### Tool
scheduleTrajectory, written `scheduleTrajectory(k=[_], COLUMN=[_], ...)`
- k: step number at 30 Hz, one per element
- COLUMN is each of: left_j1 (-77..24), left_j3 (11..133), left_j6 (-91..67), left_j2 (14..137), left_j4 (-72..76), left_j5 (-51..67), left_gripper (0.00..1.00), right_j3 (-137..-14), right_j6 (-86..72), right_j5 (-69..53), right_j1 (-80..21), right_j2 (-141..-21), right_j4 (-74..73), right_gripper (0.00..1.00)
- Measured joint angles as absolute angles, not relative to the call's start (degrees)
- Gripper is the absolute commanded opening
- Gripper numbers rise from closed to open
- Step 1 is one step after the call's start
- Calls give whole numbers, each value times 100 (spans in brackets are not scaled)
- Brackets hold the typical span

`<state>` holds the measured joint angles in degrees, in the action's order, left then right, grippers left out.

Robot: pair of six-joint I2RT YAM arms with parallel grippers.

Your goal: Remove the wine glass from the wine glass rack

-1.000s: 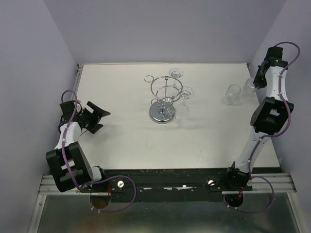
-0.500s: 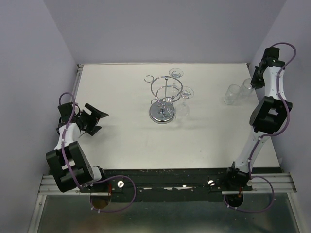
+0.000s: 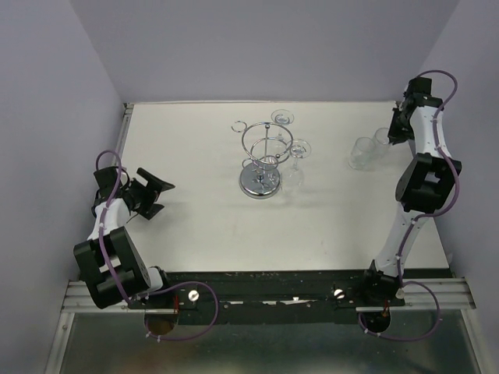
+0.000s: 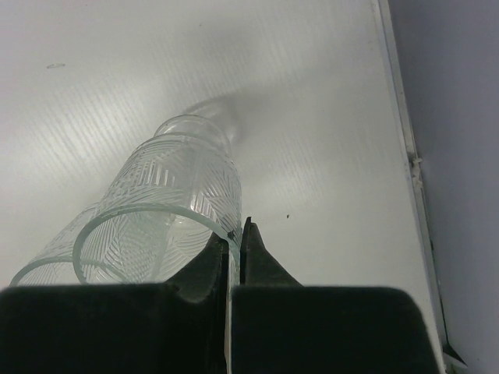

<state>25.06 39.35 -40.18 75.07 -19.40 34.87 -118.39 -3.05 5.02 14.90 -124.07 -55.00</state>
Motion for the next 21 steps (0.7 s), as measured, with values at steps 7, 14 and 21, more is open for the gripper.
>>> scheduleTrajectory(k=[7,14,21], left_j1=[2508,2515,2517], left_j3=[3935,3935,3935], left_j6=[-4018,-4018,-4016], left_j2=[7505,7487,7485], left_j4=[-1942,-1944,-1946], left_j5=[3485,3448,3439], left_gripper=[99,99,99], right_j3=[-11819,-11810,-11644], right_j6=[-366,-360,-301], right_j5=[290,307,366], right_j1=[1382,1350,1363], right_j2=[-12407,-12407,-12407], right_j4=[-5516,-5577,-5671], right_gripper=[1,1,1])
